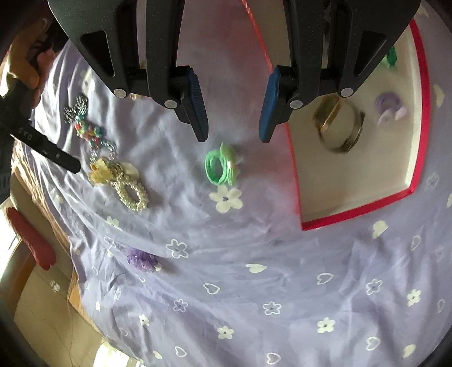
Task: Organize jewelry
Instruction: 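Grasp the mint hair tie with left tool while right tool grasps yellow hair clip, then carry both items into the red box and open both tools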
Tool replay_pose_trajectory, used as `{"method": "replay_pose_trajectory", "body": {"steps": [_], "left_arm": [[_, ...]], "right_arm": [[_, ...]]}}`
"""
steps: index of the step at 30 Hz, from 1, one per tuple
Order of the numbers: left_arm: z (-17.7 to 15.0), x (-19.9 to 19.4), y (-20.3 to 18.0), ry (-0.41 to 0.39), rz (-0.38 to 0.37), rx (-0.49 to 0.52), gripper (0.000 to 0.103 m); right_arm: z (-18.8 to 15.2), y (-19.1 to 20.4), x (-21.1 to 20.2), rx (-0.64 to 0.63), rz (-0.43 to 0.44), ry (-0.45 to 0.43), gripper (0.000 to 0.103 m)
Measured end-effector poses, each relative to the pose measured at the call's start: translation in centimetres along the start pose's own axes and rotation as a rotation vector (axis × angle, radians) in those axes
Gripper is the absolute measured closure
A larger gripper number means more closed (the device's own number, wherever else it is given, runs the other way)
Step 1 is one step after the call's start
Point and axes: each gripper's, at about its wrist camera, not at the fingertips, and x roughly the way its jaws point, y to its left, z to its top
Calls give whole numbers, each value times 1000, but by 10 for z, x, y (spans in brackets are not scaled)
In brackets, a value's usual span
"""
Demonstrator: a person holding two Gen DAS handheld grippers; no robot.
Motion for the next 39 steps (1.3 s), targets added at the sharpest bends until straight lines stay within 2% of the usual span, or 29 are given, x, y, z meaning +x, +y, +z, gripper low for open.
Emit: {"method": "replay_pose_trajectory", "body": {"steps": [6,8,10,11,12,13,14,21,25,33,39], "left_arm": [[21,35,-2,47,6,8,68],[24,47,-5,68,10,22,68],[25,58,-7,90,16,28,68],[25,63,-9,102,11,33,70],[25,67,-10,111,6,39,82],[24,70,-11,116,2,43,90],[24,71,-13,117,-8,46,93],[16,44,-9,52,-32,36,94],[7,23,1,22,-54,-2,94],[-20,-21,18,-22,-94,-64,94],[-40,-47,31,-58,-87,-102,94]], "right_arm": [[15,-8,21,2,-21,20,65],[16,-9,29,1,-17,38,80],[15,-9,36,7,-6,57,90],[14,-9,37,3,-6,58,93],[13,-8,36,-2,-8,51,93],[12,-7,34,-5,-8,47,98],[12,-7,33,-3,-5,47,99],[8,5,16,1,52,22,99],[4,18,8,-1,95,22,99],[-15,58,2,-44,168,46,99],[-26,89,2,-83,215,67,99]]}}
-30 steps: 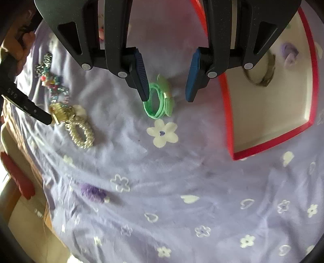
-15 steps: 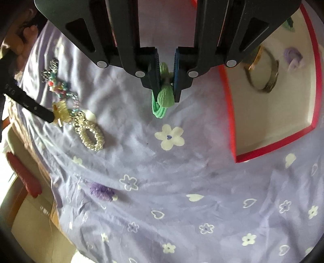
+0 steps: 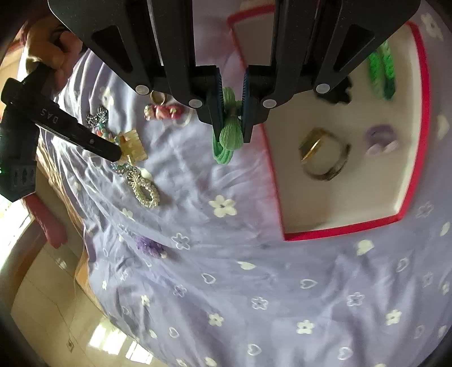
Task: Organize jewelry
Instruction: 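Carry both items into the red box and open both tools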
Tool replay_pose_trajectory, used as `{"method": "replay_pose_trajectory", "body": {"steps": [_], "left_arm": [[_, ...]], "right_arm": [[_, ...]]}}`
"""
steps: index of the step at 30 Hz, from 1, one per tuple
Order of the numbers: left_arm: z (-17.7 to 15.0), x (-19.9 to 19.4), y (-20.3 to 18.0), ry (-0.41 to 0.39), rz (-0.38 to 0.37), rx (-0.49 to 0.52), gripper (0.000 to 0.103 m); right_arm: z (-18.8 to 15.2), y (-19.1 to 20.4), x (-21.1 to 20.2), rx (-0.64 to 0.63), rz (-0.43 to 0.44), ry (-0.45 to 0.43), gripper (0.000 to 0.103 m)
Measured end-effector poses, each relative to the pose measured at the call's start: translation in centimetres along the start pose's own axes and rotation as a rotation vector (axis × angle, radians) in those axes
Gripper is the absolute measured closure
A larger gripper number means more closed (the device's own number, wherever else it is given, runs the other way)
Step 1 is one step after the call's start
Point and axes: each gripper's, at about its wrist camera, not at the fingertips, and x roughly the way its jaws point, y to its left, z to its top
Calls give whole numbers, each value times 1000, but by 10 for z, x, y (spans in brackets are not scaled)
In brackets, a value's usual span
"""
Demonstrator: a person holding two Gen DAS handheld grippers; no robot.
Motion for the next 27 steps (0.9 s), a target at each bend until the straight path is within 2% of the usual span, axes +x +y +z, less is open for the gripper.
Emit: {"method": "replay_pose_trajectory", "body": {"steps": [11,27], "left_arm": [[-27,-37,45,-38,24,-108,94],[-43,-58,100,-60,64,-204,94]], "right_arm": [[-7,52,16,-75,83,42,99],[-13,117,50,-159,161,106,99]]}}
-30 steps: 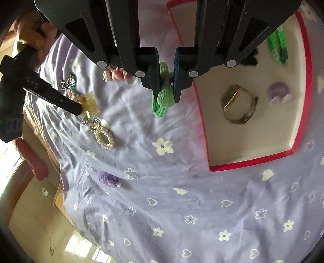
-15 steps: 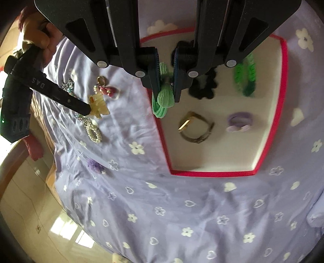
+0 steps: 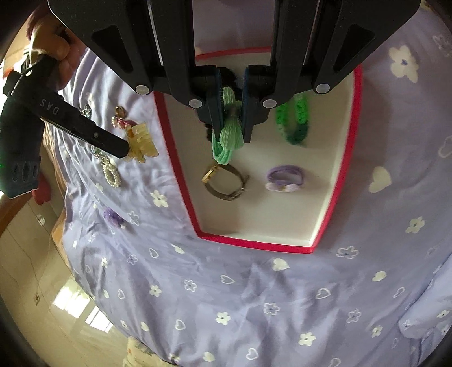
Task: Organize jewelry
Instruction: 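Carry both items into the red box and open both tools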
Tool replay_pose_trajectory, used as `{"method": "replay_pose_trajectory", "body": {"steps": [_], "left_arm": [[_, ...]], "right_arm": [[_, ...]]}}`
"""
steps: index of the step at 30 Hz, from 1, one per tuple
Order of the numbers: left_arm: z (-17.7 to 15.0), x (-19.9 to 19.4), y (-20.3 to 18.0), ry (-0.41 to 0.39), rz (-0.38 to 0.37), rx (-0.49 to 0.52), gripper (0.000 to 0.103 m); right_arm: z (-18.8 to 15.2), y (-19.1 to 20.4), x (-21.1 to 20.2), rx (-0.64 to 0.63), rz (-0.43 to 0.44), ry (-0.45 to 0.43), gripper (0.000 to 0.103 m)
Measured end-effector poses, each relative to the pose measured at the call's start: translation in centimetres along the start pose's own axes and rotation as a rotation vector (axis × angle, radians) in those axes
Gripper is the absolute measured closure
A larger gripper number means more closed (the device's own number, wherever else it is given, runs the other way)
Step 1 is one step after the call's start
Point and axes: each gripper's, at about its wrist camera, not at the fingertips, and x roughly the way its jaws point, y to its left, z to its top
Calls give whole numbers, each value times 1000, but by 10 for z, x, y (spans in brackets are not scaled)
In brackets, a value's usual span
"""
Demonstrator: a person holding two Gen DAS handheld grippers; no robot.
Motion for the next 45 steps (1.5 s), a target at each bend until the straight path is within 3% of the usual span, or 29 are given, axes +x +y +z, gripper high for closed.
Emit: {"method": "replay_pose_trajectory", "body": {"steps": [12,19,30,40,45], "left_arm": [[9,13,42,16,37,-59,94],[11,40,57,77,38,-78,94],[15,62,67,109,64,-90,92],[17,67,62,121,109,-58,90],[17,65,60,123,121,-60,83]], "right_arm": [[8,17,52,-27,8,73,99],[7,14,80,-26,-9,133,99],[5,12,94,-22,-5,164,98],[5,11,96,-15,3,160,92],[4,8,92,7,18,149,79]]}}
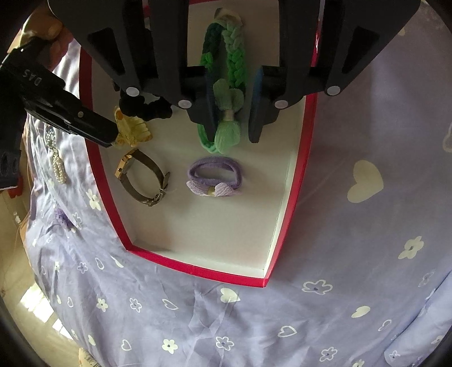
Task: Organize jewelry
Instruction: 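Carry both items into the red box and open both tools, then move both tools back toward the remaining jewelry on the bedspread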
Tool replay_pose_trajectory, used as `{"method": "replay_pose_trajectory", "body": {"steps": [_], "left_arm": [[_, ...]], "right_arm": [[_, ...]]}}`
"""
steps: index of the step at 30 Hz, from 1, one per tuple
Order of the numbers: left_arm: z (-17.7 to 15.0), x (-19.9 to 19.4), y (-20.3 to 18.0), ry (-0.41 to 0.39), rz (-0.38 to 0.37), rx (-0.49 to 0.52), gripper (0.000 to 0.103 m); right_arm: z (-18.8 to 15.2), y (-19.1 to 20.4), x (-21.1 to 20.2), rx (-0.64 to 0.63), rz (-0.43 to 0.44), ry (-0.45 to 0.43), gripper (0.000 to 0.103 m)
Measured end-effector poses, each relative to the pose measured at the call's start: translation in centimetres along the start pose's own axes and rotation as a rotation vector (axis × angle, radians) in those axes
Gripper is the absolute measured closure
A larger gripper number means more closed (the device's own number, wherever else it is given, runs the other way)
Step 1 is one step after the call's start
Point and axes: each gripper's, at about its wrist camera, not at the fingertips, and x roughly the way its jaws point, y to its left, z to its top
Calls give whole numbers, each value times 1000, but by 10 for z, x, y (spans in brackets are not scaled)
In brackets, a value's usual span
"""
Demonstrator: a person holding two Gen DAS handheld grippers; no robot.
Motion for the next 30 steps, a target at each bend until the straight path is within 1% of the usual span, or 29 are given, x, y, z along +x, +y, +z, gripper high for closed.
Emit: {"method": "replay_pose_trajectory", "body": {"steps": [2,3,4,6,7,12,14,17,22,30], "left_arm": [[0,-1,-2,2,1,-2,83],[0,-1,-2,3,5,-1,82],[0,-2,-2,3,5,0,82],[0,-5,-3,-3,7,1,72],[0,-7,-4,-8,9,2,70],[-2,-22,-9,-40,32,17,65],[-5,-29,-12,-53,43,22,65],[-10,-39,-15,-68,35,14,59],[-22,-52,-25,-78,17,21,59],[-40,-63,-56,-74,-18,69,59]], "right_arm": [[0,0,-3,2,1,-7,71],[0,0,-4,2,0,-11,70],[0,0,-6,4,1,-14,70],[0,0,-11,10,6,-22,70],[0,0,-14,13,7,-27,70],[-2,0,-38,16,13,-71,70],[-6,-2,-48,21,10,-86,67],[-14,-7,-63,30,0,-102,65],[-33,-22,-86,55,-26,-117,63],[-68,-46,-119,94,-86,-139,59]]}}
